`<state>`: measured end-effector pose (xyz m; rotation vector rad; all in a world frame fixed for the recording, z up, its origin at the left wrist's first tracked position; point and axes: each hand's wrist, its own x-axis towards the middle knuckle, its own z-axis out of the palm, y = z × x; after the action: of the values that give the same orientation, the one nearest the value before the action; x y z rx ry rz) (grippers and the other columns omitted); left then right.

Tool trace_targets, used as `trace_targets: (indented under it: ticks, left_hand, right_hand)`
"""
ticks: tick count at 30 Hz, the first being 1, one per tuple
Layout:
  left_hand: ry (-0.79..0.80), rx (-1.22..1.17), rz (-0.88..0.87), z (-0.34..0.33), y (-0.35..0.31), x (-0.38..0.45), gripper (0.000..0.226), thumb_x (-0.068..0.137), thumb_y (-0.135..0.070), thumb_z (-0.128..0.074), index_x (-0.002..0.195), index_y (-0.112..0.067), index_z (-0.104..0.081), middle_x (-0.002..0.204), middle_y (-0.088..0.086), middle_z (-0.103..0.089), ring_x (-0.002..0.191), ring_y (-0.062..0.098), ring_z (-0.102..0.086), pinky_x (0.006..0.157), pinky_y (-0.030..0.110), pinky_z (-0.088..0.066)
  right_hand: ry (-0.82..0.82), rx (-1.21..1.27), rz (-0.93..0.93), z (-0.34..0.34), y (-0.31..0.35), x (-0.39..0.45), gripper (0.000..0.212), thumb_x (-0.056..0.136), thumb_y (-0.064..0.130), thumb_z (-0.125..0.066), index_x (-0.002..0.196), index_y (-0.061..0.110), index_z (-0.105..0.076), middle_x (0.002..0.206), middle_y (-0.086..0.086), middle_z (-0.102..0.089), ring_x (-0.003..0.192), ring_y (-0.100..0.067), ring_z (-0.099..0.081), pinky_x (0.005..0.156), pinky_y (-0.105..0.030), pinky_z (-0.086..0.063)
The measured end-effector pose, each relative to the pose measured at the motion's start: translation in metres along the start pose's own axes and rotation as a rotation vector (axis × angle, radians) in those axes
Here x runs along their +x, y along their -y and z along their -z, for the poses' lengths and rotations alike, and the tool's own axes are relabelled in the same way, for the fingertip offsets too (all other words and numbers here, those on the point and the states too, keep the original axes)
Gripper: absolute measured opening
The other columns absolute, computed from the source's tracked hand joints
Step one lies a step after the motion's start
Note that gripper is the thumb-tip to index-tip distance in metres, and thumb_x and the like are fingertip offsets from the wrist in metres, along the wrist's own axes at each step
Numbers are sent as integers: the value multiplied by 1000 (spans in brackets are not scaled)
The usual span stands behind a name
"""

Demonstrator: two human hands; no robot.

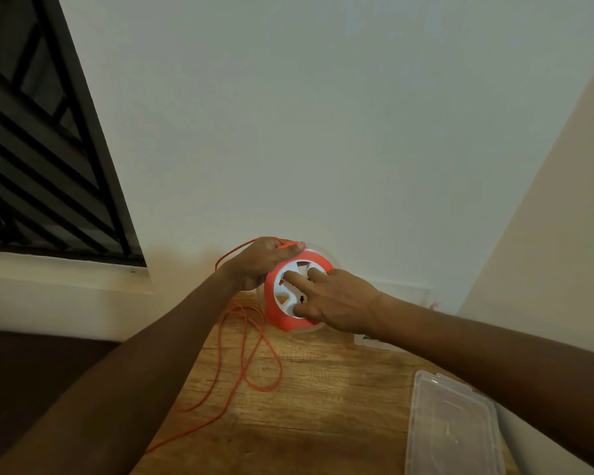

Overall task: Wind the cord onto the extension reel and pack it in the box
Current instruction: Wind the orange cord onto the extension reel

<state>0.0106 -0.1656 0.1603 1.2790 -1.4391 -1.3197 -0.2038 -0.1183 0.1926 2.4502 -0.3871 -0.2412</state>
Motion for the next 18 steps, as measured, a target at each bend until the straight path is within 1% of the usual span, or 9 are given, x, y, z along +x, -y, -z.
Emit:
trace_targets:
  ticks: [2, 3, 5, 7, 8, 11, 13, 15, 18]
  left_hand:
    - [22, 40, 0, -1, 4, 0, 41, 97, -48, -63, 113, -12, -75, 102, 14, -81, 89, 37, -79, 79, 46, -65]
    - [33, 48, 1, -2, 5, -1, 41, 96, -48, -63, 111, -12, -76, 102, 15, -81, 88, 36, -79, 79, 45, -65]
    - [59, 46, 11, -2, 6, -3, 42, 94, -51, -65, 108, -13, -78, 100, 16, -81, 82, 32, -79, 73, 41, -66]
    - [87, 56, 27, -2, 6, -3, 50, 88, -57, -68, 110, -13, -78, 101, 15, -81, 82, 30, -80, 68, 37, -65]
    - [100, 65, 31, -2, 6, -3, 50, 87, -57, -68, 111, -14, -77, 101, 14, -82, 83, 30, -80, 66, 35, -65]
    - [116, 75, 31, -2, 5, -3, 39, 91, -53, -66, 105, -18, -79, 98, 11, -82, 80, 29, -81, 61, 31, -64]
    - [115, 90, 40, 0, 5, -1, 41, 92, -52, -65, 108, -16, -77, 99, 11, -82, 82, 30, -80, 64, 34, -65]
    - [119, 100, 52, 1, 8, 0, 43, 95, -49, -63, 114, -12, -75, 102, 15, -81, 85, 33, -80, 69, 37, -66]
    - [135, 81, 55, -3, 13, 0, 46, 96, -48, -65, 114, -8, -75, 100, 17, -81, 80, 29, -80, 65, 35, -65]
  right_hand:
    - [25, -34, 28, 6, -5, 1, 42, 90, 26, -67, 130, 33, -58, 153, -12, -28, 123, -37, -47, 77, -44, -55]
    - [45, -41, 38, 9, -8, 0, 39, 89, 25, -70, 126, 30, -62, 153, -11, -28, 123, -37, -47, 76, -44, -56]
    - [77, -60, 100, 13, -13, -3, 35, 86, 22, -72, 121, 24, -65, 155, -9, -29, 125, -37, -47, 75, -44, -57]
    - [88, -89, 199, 14, -19, -7, 33, 87, 22, -72, 119, 21, -66, 158, -4, -28, 123, -35, -48, 77, -44, -58]
    - [85, -89, 231, 13, -21, -8, 36, 87, 22, -73, 121, 20, -65, 159, -3, -28, 123, -35, -48, 80, -45, -58]
    - [79, -110, 241, 12, -21, -9, 47, 85, 26, -75, 129, 22, -59, 160, -3, -25, 127, -37, -45, 86, -47, -56]
    - [75, -117, 223, 12, -18, -8, 50, 83, 28, -77, 130, 22, -59, 159, -4, -25, 126, -37, -46, 87, -48, -55]
    - [86, -131, 234, 14, -16, -8, 49, 84, 29, -76, 130, 24, -59, 160, -2, -25, 126, -35, -46, 89, -47, -55]
    - [123, -157, 318, 14, -14, -6, 39, 90, 26, -69, 127, 21, -62, 160, -1, -24, 125, -34, -44, 91, -48, -53]
